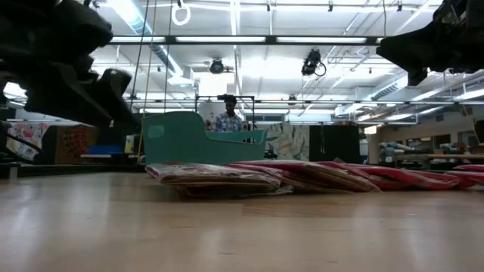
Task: Sort popcorn bags into baskets
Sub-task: Put the red popcorn bag into the green bin
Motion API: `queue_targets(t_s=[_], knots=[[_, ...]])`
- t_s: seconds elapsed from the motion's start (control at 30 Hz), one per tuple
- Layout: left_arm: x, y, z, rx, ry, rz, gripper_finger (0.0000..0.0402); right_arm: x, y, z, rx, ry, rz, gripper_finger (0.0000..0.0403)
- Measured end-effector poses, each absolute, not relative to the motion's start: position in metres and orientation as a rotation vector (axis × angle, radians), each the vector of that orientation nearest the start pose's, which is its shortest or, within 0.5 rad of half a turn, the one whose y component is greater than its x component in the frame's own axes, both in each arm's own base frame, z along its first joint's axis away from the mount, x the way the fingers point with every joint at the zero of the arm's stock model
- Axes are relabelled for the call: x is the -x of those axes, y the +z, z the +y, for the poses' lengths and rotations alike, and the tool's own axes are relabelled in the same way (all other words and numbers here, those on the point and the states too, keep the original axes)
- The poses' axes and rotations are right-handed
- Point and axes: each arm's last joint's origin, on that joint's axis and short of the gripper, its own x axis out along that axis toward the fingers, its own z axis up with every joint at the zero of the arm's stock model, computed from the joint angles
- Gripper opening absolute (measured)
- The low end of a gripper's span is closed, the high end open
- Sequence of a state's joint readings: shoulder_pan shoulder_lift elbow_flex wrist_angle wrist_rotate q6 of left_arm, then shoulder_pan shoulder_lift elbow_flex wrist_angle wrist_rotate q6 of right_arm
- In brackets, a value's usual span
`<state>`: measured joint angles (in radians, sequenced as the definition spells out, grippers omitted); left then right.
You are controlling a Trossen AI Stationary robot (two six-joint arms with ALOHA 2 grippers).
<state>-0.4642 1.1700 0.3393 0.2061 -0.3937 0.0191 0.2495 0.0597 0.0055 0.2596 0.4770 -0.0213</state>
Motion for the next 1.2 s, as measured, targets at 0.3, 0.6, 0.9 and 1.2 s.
queue_targets(t_s=[0.3,0.6,0.9,1.2], knots=[[-0.213,0.142,-0.105,-0.685,-0.067,0.645,0.0234,-0.096,0.185,0.011,-0.052,-0.229,-0.19,0.0113],[-0.23,0.126,-0.118,-0.998,-0.084,0.691,0.0238,-0.096,0.185,0.011,-0.052,-0.229,-0.19,0.0113],[-0.24,0.105,-0.121,-1.179,-0.043,0.705,0.0216,-0.096,0.185,0.011,-0.052,-0.229,-0.19,0.0113],[-0.245,0.104,-0.115,-1.139,-0.011,0.704,0.0197,-0.096,0.185,0.011,-0.052,-0.229,-0.19,0.0114]])
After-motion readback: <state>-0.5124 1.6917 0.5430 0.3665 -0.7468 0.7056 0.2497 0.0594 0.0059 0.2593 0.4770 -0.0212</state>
